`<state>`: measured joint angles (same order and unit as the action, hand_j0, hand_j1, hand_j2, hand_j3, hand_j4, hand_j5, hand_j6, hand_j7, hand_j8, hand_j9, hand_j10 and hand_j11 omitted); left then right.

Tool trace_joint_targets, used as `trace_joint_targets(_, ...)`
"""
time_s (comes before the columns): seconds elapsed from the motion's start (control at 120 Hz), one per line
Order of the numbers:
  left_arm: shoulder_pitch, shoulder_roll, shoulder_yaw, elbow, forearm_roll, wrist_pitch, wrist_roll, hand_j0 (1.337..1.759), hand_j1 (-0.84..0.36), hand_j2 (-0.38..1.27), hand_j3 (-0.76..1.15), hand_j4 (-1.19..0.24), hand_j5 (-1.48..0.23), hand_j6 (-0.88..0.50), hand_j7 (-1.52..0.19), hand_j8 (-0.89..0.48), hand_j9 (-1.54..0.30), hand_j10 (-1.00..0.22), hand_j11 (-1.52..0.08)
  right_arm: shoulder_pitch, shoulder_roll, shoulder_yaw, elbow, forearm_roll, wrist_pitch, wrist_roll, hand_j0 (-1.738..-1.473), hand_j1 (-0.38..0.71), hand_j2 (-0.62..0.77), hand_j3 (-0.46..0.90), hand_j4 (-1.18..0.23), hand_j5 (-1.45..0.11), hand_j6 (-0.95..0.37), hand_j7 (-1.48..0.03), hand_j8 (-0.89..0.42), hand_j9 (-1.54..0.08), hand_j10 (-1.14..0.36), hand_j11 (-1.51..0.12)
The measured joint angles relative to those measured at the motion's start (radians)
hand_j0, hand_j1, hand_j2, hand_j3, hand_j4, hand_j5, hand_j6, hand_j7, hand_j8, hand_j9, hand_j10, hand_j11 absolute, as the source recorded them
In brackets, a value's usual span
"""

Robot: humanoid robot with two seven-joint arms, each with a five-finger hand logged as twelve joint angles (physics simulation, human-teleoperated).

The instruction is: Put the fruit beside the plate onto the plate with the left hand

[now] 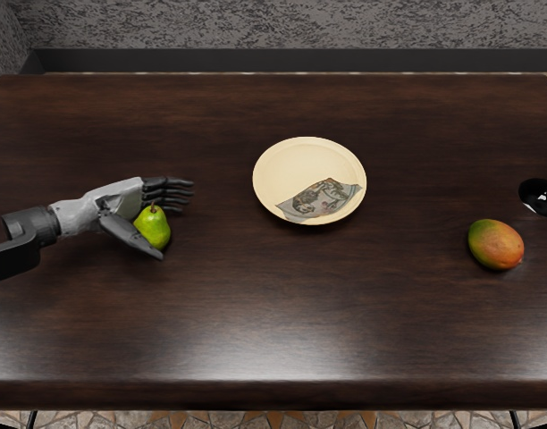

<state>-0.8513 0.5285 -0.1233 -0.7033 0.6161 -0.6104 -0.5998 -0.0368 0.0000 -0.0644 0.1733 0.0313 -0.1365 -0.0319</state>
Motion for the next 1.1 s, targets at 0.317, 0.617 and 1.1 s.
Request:
trace_joint_targets(0.317,0.005,-0.001,-0.002,0.008,0.003,0.000,0.000,1.658,0.04,0.06,0.00,-0.26,-0.34,-0.26,-0.34,-0.26,-0.34,-0.26,-0.34,0.000,0.000,0.000,0.000,0.000,0.000,0.000,-1.658,-0.31,-0.01,0.00,-0.03,-0.04,-0.03,-0.04,-0.03,-0.04,-0.03,-0.04)
trace_joint_targets(0.617,0.008,0.007,-0.002,0.010,0.022,0.000,0.000,1.658,0.02,0.06,0.00,-0.28,-0.36,-0.28,-0.36,-0.28,-0.36,-0.28,-0.36,0.000,0.000,0.000,0.000,0.000,0.000,0.000,-1.658,-0.31,-0.01,0.00,-0.03,-0.04,-0.03,-0.04,-0.03,-0.04,-0.03,-0.04)
trace_joint_targets(1.1,0.008,0.010,-0.002,0.002,0.044,-0.001,0.000,1.658,-0.19,0.10,0.00,-0.46,-0.59,-0.46,-0.59,-0.46,-0.59,-0.46,-0.59,0.000,0.000,0.000,0.000,0.000,0.000,0.000,-1.658,-0.31,-0.01,0.00,-0.03,-0.04,-0.03,-0.04,-0.03,-0.04,-0.03,-0.04)
